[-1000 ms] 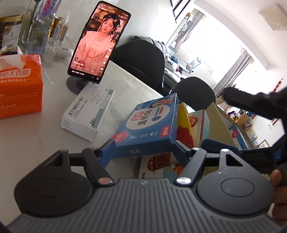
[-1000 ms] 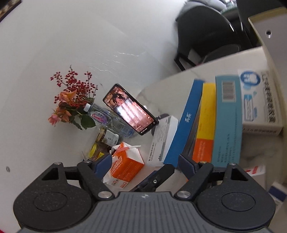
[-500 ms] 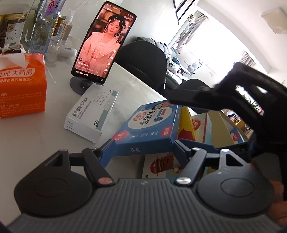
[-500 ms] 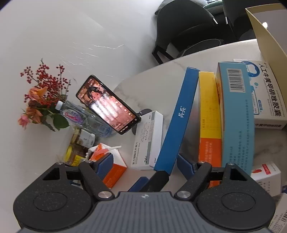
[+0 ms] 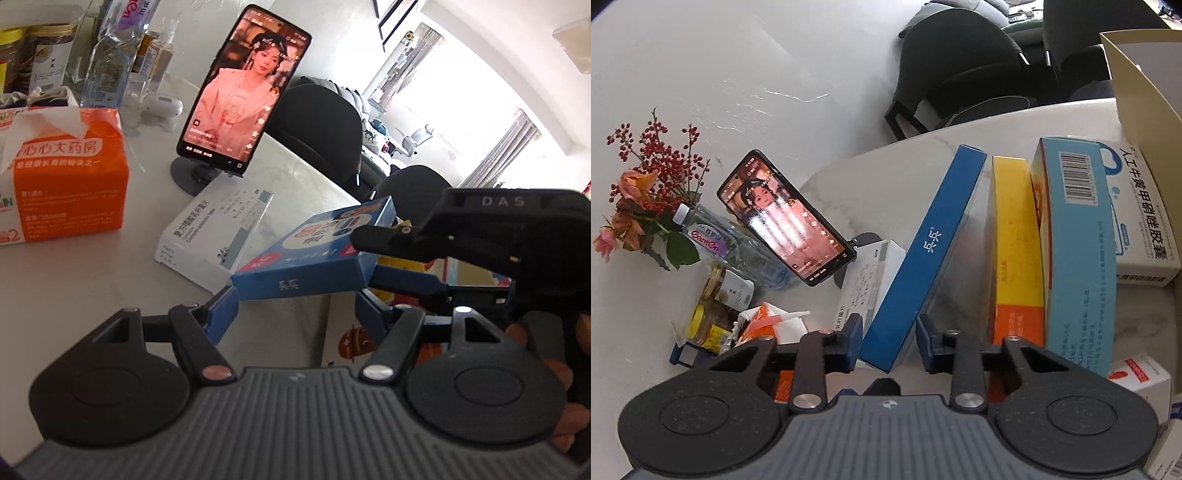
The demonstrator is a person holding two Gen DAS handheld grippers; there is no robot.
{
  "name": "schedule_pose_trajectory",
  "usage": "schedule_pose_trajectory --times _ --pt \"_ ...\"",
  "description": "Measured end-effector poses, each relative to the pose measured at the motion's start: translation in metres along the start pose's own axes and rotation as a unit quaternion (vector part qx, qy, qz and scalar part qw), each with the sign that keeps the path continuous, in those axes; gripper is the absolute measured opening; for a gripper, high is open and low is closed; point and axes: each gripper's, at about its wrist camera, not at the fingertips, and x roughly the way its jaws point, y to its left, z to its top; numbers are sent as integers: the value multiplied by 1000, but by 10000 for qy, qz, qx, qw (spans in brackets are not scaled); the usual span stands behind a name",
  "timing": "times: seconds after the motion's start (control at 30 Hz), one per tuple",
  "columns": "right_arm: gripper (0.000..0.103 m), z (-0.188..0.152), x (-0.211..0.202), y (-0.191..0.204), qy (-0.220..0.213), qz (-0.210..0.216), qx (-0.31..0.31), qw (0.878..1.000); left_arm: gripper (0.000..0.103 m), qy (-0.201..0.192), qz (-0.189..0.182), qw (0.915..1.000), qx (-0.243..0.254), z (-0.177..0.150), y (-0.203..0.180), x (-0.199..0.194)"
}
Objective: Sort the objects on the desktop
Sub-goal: 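Close the right tool on the long blue box and pull it up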
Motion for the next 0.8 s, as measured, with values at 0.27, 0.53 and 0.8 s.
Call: schedule_pose_trajectory --times 0.27,0.53,0.8 --pt "25 10 -10 4 134 -74 -447 9989 71 -36 51 9998 193 0 0 -15" --pt "7 9 -24 24 571 -157 -1081 9924 72 -51 99 9998 139 -1 8 -24" --pt "46 23 -9 37 592 -194 -1100 9920 72 73 19 10000 25 -1 11 -18"
